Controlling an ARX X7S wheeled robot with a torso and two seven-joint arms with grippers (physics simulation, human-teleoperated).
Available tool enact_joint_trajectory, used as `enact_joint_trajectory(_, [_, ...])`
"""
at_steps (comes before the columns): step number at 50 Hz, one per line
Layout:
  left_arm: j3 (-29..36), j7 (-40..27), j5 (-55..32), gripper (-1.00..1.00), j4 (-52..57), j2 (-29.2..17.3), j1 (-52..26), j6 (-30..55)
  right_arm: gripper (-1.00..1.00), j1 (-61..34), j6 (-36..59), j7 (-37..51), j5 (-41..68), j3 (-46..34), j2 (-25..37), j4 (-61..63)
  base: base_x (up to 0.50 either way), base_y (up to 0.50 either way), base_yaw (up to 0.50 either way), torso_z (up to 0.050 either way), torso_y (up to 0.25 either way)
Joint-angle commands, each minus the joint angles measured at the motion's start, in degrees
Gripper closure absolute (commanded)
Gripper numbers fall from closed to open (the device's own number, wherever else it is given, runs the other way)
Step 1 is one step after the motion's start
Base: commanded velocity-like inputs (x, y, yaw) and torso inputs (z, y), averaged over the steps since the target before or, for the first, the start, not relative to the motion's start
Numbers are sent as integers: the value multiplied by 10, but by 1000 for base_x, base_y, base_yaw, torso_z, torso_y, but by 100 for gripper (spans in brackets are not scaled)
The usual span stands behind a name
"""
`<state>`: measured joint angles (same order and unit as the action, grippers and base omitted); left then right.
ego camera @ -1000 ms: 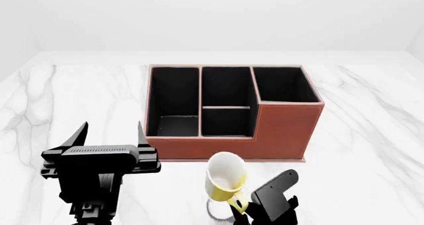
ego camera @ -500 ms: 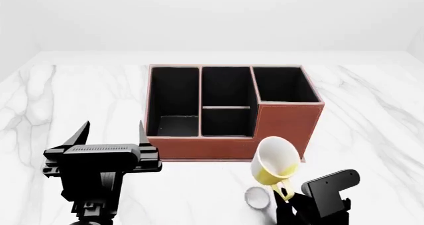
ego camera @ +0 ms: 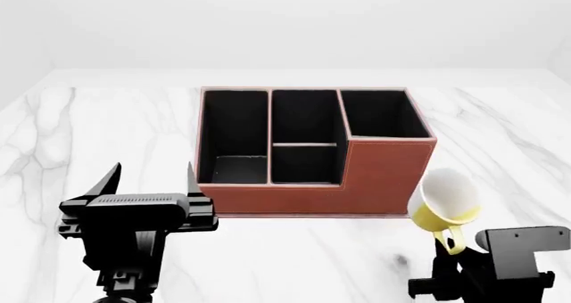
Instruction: Pick up the yellow and white mug and place it to the right of the caddy.
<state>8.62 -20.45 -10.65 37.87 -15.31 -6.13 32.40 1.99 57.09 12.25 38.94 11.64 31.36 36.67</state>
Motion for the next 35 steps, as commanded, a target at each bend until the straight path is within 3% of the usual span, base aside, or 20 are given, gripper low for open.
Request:
enact_joint_trajectory(1, [2, -3, -2, -100, -4, -2, -1, -2, 100, -27, 21, 34, -8, 46, 11, -16, 0, 0, 0, 0, 0])
enact_joint_trajectory(20, [2, -7, -7, -100, -6, -6, -2, -5, 100, -139, 54, 78, -38, 7, 22, -91, 0, 0, 0, 0, 1])
enact_joint_trajectory(35, [8, -14, -6, -100, 2, -9, -4, 4, 100, -276, -19, 31, -92, -95, 4, -285, 0, 0, 0, 0, 1])
